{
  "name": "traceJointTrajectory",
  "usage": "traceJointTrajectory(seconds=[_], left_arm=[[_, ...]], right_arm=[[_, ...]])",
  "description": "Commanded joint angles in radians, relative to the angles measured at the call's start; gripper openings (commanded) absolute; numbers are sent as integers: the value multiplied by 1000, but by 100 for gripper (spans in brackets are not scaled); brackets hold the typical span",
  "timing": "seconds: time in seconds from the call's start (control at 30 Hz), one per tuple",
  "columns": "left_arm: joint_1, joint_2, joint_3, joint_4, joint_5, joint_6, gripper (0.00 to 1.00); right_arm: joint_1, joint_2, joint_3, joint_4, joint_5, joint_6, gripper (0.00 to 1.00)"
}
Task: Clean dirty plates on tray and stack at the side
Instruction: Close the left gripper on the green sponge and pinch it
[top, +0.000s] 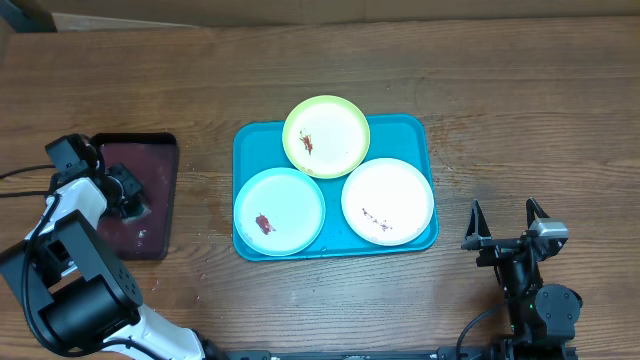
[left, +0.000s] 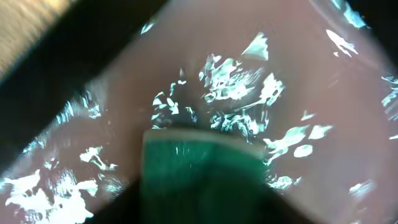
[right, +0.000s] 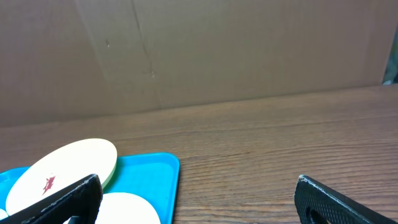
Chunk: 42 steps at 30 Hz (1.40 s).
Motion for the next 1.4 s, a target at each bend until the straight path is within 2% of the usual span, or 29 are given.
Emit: traceJointTrajectory(seconds=[0.0, 0.17, 0.2, 0.27, 0.33, 0.4, 0.43, 0.53, 0.57, 0.6, 0.63, 0.67, 0.9, 1.2, 1.33, 1.37], left_arm=[[0, 19, -12, -54, 11, -4, 100], [0, 19, -12, -160, 16, -4, 100], [0, 19, -12, -176, 16, -4, 95], [0, 19, -12, -211, 16, -4, 71], [0, 19, -12, -238, 16, -4, 37], [0, 19, -12, -254, 16, -4, 9], [0, 19, -12, -260, 16, -5, 4], [0, 19, -12, -265, 16, -7, 4], [0, 19, -12, -263, 16, -7, 13], [0, 19, -12, -260, 16, -7, 43], [0, 19, -12, -257, 16, -7, 95], [0, 19, -12, -253, 16, -7, 100], [0, 19, -12, -202, 6, -6, 100], [0, 19, -12, -44, 4, 31, 100], [0, 19, -12, -6, 5, 31, 97], [0, 19, -12, -3, 5, 30, 92]], right_arm=[[-5, -12, -10, 5, 7, -1, 100], [-5, -12, -10, 5, 7, -1, 100], [-5, -12, -10, 5, 7, -1, 100], [-5, -12, -10, 5, 7, -1, 100], [-5, -12, -10, 5, 7, -1, 100], [-5, -12, -10, 5, 7, -1, 100], [-5, -12, -10, 5, 7, -1, 100], [-5, -12, -10, 5, 7, -1, 100], [-5, -12, -10, 5, 7, -1, 100], [-5, -12, -10, 5, 7, -1, 100], [-5, -12, -10, 5, 7, -1, 100], [-5, -12, -10, 5, 7, -1, 100], [-5, -12, -10, 5, 7, -1, 100], [-5, -12, -10, 5, 7, -1, 100], [-5, -12, -10, 5, 7, -1, 100], [-5, -12, -10, 5, 7, -1, 100]])
